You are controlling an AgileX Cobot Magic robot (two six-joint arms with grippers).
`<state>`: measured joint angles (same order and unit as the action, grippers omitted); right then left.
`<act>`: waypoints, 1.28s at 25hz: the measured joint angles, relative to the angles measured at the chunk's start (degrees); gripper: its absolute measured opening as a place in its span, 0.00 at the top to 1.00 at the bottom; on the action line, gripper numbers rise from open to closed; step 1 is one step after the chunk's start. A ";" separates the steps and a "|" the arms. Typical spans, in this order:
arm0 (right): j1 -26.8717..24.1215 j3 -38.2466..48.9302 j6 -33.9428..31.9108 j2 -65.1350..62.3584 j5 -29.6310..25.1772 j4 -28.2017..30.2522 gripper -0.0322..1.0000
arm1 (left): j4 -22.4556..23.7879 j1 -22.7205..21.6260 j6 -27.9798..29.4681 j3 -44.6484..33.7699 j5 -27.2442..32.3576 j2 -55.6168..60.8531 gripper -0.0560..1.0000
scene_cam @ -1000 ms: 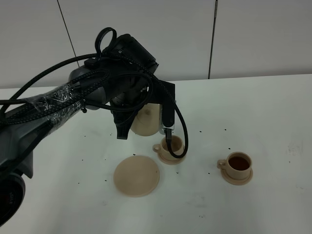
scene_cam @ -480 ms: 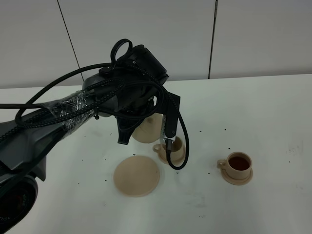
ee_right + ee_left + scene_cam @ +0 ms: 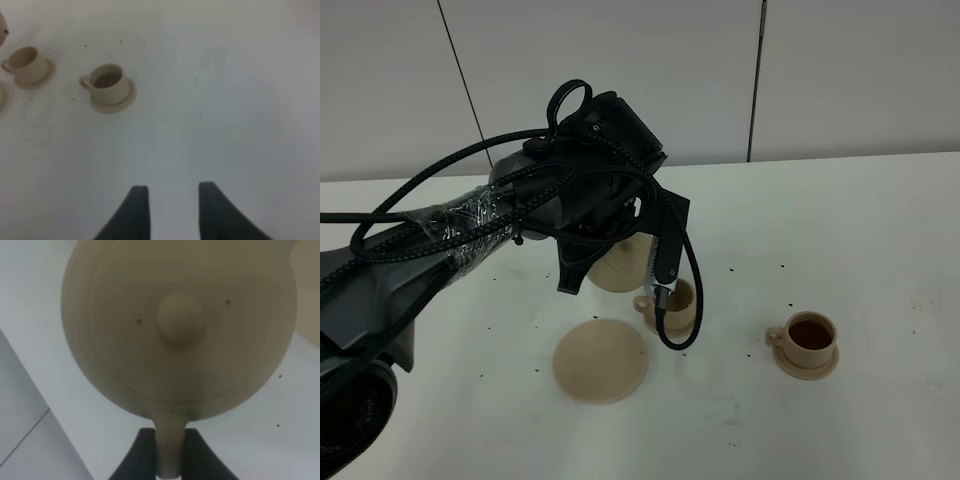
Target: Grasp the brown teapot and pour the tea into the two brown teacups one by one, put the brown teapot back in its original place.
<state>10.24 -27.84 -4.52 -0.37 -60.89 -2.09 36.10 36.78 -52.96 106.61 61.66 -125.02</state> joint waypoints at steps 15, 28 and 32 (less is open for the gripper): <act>0.00 0.00 0.00 0.00 0.00 0.00 0.74 | 3.69 0.00 -8.36 0.00 -2.23 0.00 0.79; 0.00 0.00 0.00 0.00 0.00 0.00 0.74 | 4.55 0.71 -12.77 0.00 -5.08 -1.73 0.79; 0.00 0.00 0.00 0.00 0.00 0.00 0.74 | 4.82 1.18 -12.81 0.00 -5.56 -2.47 0.79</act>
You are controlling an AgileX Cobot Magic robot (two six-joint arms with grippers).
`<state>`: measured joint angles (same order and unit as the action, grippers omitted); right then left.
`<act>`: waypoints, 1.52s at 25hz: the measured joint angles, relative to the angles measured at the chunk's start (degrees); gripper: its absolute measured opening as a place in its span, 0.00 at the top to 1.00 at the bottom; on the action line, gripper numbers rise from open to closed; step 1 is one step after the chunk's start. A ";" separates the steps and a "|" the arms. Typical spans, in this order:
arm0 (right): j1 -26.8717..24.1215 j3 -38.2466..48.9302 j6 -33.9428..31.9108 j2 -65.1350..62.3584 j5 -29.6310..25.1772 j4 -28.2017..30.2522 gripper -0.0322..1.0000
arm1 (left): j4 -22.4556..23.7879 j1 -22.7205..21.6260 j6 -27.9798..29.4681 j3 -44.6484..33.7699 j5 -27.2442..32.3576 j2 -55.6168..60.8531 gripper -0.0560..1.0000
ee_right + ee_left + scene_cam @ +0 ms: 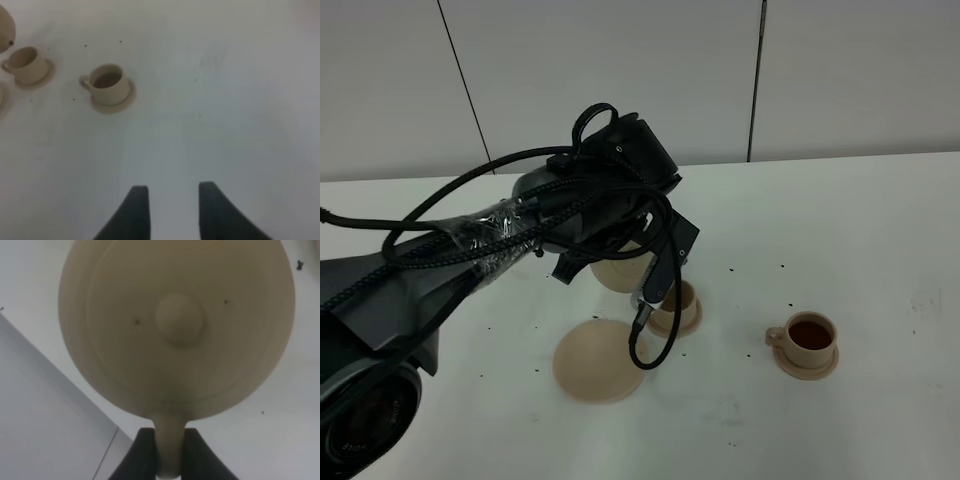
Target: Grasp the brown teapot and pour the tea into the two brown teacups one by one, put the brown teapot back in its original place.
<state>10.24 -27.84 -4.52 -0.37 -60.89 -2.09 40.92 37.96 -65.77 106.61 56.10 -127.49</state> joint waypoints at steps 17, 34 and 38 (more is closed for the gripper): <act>0.00 0.00 0.00 0.00 0.00 0.27 0.74 | 6.77 1.59 -0.25 0.00 -2.14 0.00 0.79; 0.00 0.00 -0.06 0.00 0.00 0.27 0.74 | 8.60 2.17 -9.25 0.00 -1.08 0.00 0.79; 0.00 0.00 0.00 0.00 0.00 0.27 0.74 | 8.60 2.17 -9.25 0.00 -1.98 0.00 0.79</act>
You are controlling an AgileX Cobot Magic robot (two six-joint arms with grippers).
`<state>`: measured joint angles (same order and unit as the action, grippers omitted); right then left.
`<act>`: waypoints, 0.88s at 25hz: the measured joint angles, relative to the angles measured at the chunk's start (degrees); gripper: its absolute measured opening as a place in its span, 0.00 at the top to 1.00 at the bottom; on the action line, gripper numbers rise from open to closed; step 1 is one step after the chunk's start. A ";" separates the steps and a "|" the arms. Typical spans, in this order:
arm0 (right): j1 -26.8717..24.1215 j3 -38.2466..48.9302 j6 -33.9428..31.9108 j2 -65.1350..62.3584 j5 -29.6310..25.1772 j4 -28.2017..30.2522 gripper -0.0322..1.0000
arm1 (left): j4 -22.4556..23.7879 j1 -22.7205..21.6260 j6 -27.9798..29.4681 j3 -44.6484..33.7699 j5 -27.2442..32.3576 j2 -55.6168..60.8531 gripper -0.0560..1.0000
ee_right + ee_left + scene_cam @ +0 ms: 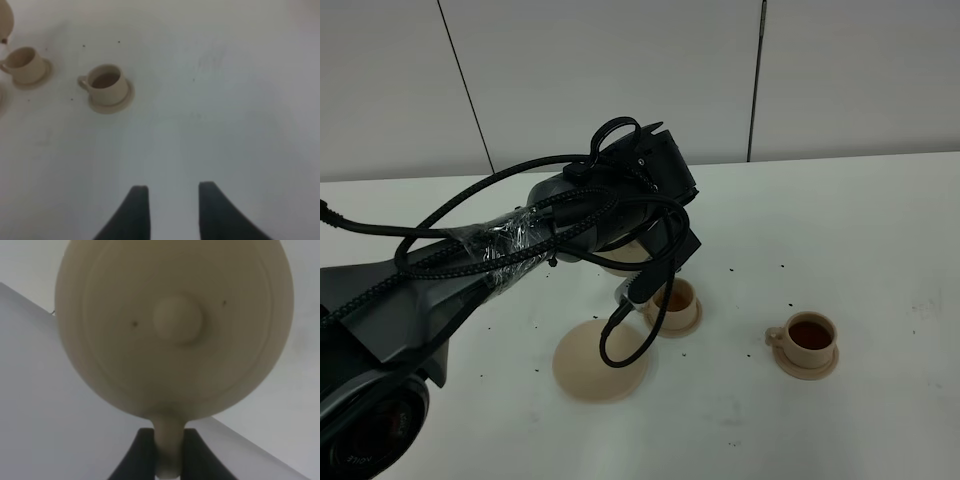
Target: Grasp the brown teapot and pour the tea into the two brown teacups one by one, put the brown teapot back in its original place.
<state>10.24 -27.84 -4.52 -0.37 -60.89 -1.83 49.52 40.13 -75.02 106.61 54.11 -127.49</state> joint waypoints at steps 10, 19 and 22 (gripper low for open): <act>0.00 0.00 0.00 0.00 0.00 0.00 0.74 | 0.00 0.00 0.12 0.00 -1.94 0.00 0.79; 0.00 0.00 0.00 0.00 0.00 0.00 0.74 | 0.00 0.00 0.12 0.00 -2.71 0.00 0.79; 0.00 0.00 0.00 0.00 0.00 0.00 0.74 | 0.00 0.00 0.12 0.00 -2.76 0.00 0.79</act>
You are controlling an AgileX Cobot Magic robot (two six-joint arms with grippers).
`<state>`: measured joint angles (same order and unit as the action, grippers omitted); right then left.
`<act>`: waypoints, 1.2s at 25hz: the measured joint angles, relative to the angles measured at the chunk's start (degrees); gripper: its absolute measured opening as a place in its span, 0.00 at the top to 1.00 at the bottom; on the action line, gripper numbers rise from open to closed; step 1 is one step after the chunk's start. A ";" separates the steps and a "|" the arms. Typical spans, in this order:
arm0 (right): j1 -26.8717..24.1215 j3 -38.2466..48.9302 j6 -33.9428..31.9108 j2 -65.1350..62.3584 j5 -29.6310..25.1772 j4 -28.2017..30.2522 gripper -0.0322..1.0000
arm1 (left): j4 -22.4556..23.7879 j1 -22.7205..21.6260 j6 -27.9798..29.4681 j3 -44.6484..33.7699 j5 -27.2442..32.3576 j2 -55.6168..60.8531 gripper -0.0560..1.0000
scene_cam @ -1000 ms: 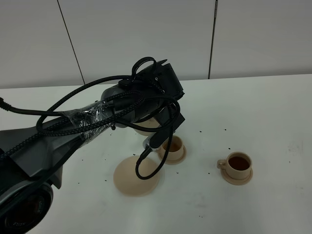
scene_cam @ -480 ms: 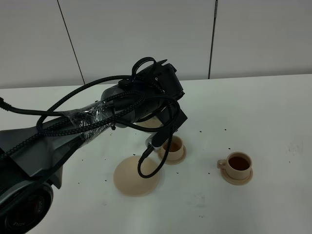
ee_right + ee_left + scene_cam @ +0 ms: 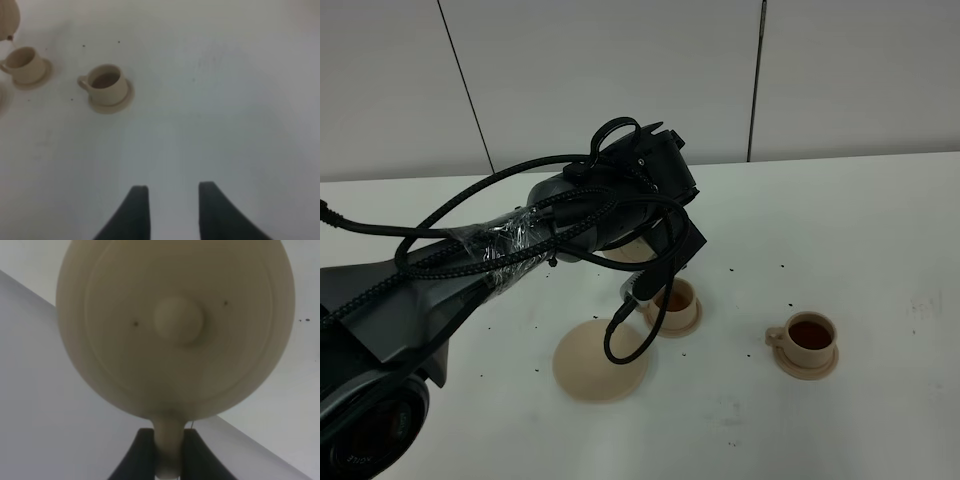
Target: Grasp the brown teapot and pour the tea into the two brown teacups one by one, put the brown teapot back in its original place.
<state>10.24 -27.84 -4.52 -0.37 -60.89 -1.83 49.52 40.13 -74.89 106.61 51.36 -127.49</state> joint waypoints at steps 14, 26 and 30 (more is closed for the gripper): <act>0.00 0.00 0.00 0.00 0.00 0.00 0.74 | -1.23 0.39 0.00 0.00 0.00 0.00 0.79; 0.00 0.00 0.00 0.00 0.00 0.00 0.74 | -1.28 0.73 0.00 0.00 0.17 0.00 0.79; 0.00 0.00 0.00 0.00 0.00 0.00 0.74 | -1.28 0.73 0.00 0.00 0.17 0.00 0.79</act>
<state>10.24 -27.84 -4.52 -0.37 -60.89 -1.83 48.24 40.86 -74.89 106.61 51.52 -127.49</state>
